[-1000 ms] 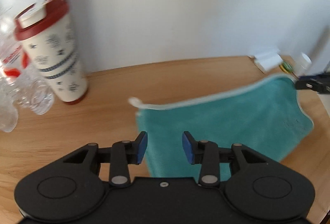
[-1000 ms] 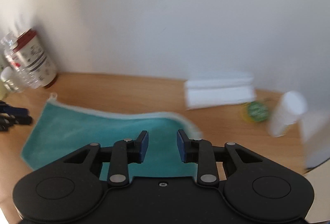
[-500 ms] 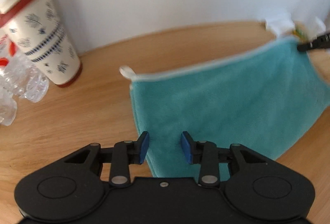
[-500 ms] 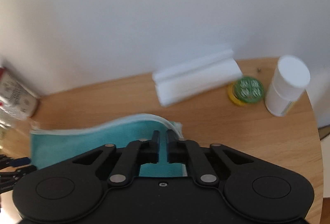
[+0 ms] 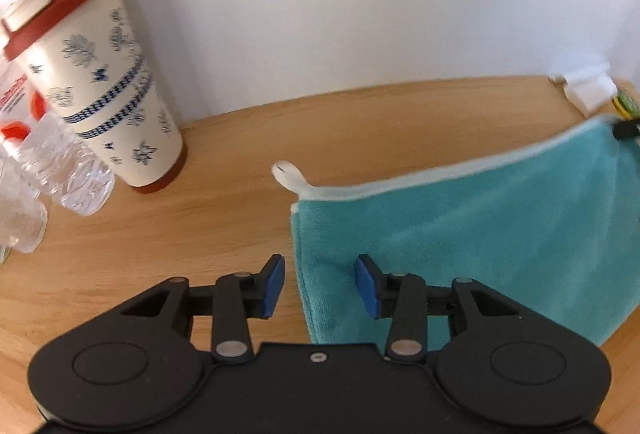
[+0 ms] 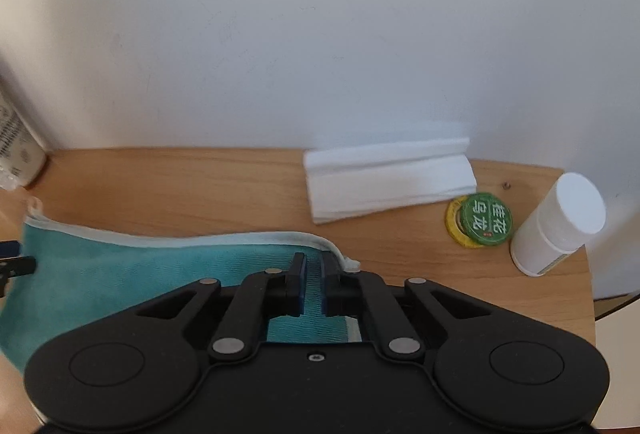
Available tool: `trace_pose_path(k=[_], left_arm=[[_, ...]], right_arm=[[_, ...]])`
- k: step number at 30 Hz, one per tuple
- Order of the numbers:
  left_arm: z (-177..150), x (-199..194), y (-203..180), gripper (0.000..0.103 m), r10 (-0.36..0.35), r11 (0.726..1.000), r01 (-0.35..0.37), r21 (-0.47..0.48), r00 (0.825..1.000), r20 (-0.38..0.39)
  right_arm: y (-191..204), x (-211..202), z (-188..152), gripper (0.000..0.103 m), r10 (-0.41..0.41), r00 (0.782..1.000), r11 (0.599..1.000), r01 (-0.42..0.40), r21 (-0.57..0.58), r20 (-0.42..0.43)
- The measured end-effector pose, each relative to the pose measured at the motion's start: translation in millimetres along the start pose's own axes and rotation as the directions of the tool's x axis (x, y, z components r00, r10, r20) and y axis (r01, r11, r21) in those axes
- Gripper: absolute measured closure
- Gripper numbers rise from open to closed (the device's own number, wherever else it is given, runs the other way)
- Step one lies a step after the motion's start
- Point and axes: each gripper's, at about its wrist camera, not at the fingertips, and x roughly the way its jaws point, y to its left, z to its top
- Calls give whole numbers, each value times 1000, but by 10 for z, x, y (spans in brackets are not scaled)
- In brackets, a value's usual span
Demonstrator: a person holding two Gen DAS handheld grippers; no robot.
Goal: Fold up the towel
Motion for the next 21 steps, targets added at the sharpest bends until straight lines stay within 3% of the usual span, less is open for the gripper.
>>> trace_pose_path(k=[4, 6, 9, 12, 14, 16, 18, 19, 21], left_arm=[[-21, 20, -50, 63, 13, 1000, -13, 9, 1000, -9], [-37, 81, -83, 63, 29, 999, -29, 23, 999, -13], [-33, 56, -78, 66, 27, 1000, -26, 17, 1000, -11], [2, -133, -54, 65, 26, 1000, -26, -11, 1000, -13], [3, -362, -39, 59, 18, 999, -19, -48, 1000, -8], [-20, -624, -59, 45, 14, 998, -14, -62, 1000, 3], [-41, -820, -82, 36, 2, 997, -2, -74, 1000, 4], [-53, -922, -91, 32, -5, 997, 6, -80, 1000, 3], [-92, -1105, -113, 26, -19, 996, 21, -87, 1000, 22]], right_arm=[[145, -87, -97, 94, -7, 1000, 1000, 7, -28, 13], [163, 27, -187, 95, -52, 998, 998, 50, -40, -32], [214, -22, -207, 94, -84, 996, 994, 83, -75, -14], [258, -260, -202, 91, -45, 999, 997, 46, -62, 28], [328, -504, -220, 83, -27, 996, 998, 32, -53, 84], [396, -761, -276, 57, -3, 989, 1000, 8, -27, 150], [525, -1130, -378, 48, 2, 968, 1000, 2, -14, 250], [571, -1213, -406, 42, -9, 963, 1000, 14, -16, 269], [727, -1383, -462, 41, -64, 957, 997, 72, -18, 283]])
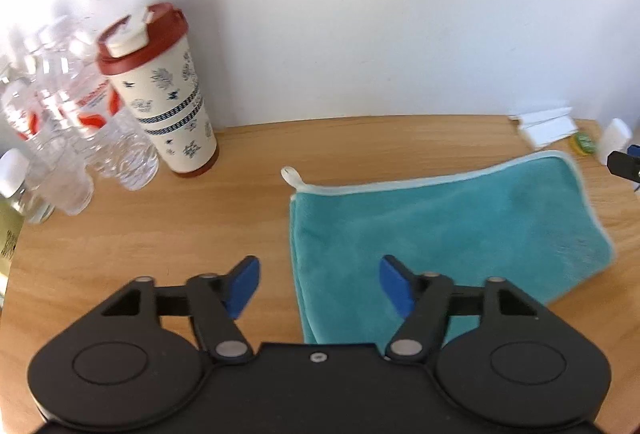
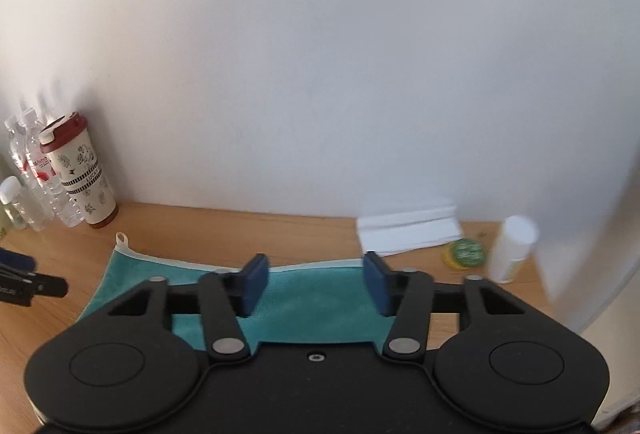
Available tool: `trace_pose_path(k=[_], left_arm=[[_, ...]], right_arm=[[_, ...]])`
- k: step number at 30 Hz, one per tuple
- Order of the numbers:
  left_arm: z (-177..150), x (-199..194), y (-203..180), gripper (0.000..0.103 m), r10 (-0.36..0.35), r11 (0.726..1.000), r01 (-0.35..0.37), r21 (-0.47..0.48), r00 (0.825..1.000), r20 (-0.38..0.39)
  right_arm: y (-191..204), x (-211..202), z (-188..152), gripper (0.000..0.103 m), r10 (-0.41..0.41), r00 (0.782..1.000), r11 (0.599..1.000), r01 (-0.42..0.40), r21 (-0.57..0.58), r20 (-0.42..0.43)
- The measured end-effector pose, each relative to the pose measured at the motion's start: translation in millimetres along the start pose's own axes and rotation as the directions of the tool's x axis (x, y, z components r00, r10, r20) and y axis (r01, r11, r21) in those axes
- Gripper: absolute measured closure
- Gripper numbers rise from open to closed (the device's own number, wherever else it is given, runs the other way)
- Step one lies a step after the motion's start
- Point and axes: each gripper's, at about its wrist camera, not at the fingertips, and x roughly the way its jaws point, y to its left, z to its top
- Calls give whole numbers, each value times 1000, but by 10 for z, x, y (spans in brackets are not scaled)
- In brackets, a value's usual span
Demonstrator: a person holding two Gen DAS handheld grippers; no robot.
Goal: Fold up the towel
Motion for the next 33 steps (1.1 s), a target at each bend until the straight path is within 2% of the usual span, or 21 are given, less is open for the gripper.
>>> trace_pose_path(k=[1, 2, 5, 7, 9, 11, 13, 15, 19, 23, 33], left_arm=[[-22, -87, -12, 18, -7, 1000, 7, -3, 1000, 13], [-45, -173, -24, 15, -15, 1000, 15, -6, 1000, 25], [-116, -423, -84, 13, -47, 999, 47, 3, 999, 15], [-174, -625, -126, 0, -74, 997, 74, 6, 997, -1], [-207, -725, -140, 0, -101, 995, 101, 2, 995, -16], [-230, -848, -140, 1, -161, 987, 160, -23, 985, -55], [-236, -958, -160, 1, -164, 986, 163, -24, 984, -75], [-241, -1016, -156, 1, -152, 988, 151, -21, 985, -77], [-259, -1201, -135, 1, -92, 996, 91, -13, 993, -73], [-298, -1332, -119, 0, -35, 999, 35, -8, 997, -72], [-325, -1380, -65, 1, -29, 1000, 28, -11, 996, -80]], right_arm=[[46, -44, -5, 41, -17, 1000, 1000, 17, -5, -7], [85, -97, -28, 40, -25, 999, 1000, 25, 1, -22], [173, -228, -106, 40, -25, 995, 998, 30, 55, -94], [207, -262, -174, 40, -11, 992, 997, 20, 70, -125], [283, -386, -223, 39, -11, 991, 997, 21, 74, -134], [350, -487, -252, 38, -11, 989, 997, 23, 78, -148], [405, -608, -249, 36, 0, 986, 996, 15, 93, -164], [481, -755, -214, 36, 27, 984, 994, -7, 112, -176], [630, -981, -140, 35, 17, 985, 997, -4, 76, -171], [669, -1124, -82, 34, 24, 991, 998, -16, 66, -133], [611, -1094, -105, 34, 8, 983, 993, 15, 121, -182]])
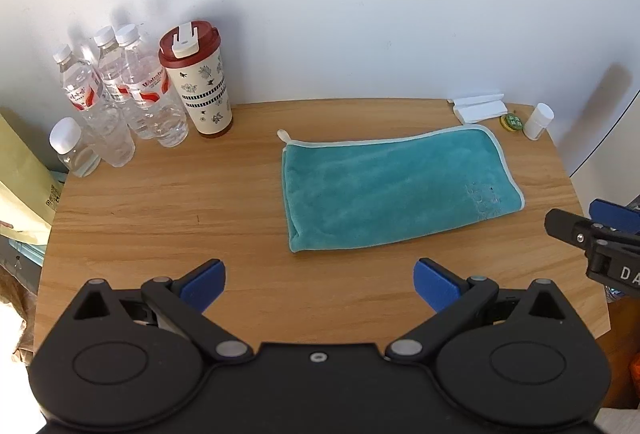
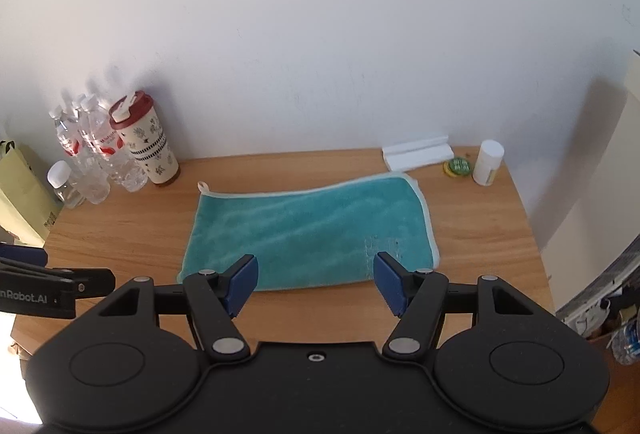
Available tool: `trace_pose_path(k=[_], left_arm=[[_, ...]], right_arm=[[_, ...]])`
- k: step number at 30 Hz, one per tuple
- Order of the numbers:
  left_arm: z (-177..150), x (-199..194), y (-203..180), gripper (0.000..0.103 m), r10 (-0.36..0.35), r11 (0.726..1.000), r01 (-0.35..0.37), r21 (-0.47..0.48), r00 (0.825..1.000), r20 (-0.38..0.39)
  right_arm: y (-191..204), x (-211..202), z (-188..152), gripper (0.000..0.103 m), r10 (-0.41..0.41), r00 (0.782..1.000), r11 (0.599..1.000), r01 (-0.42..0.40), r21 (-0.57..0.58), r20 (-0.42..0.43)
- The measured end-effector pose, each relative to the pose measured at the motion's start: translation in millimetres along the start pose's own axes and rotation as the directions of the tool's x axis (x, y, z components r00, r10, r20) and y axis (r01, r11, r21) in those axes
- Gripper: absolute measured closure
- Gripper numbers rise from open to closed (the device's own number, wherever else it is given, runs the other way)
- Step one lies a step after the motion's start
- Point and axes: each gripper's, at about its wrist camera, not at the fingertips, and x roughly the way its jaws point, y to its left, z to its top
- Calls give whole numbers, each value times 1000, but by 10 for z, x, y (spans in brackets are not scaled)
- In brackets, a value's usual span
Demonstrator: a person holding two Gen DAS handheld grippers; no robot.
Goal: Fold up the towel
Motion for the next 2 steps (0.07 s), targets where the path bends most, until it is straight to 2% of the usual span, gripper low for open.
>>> trace_pose_path(k=[2], left_arm=[[-5, 18, 7, 1, -24, 1000, 23, -4, 1000, -2]], right_arm=[[5, 10, -6, 34, -1, 1000, 1000, 0, -4, -7]])
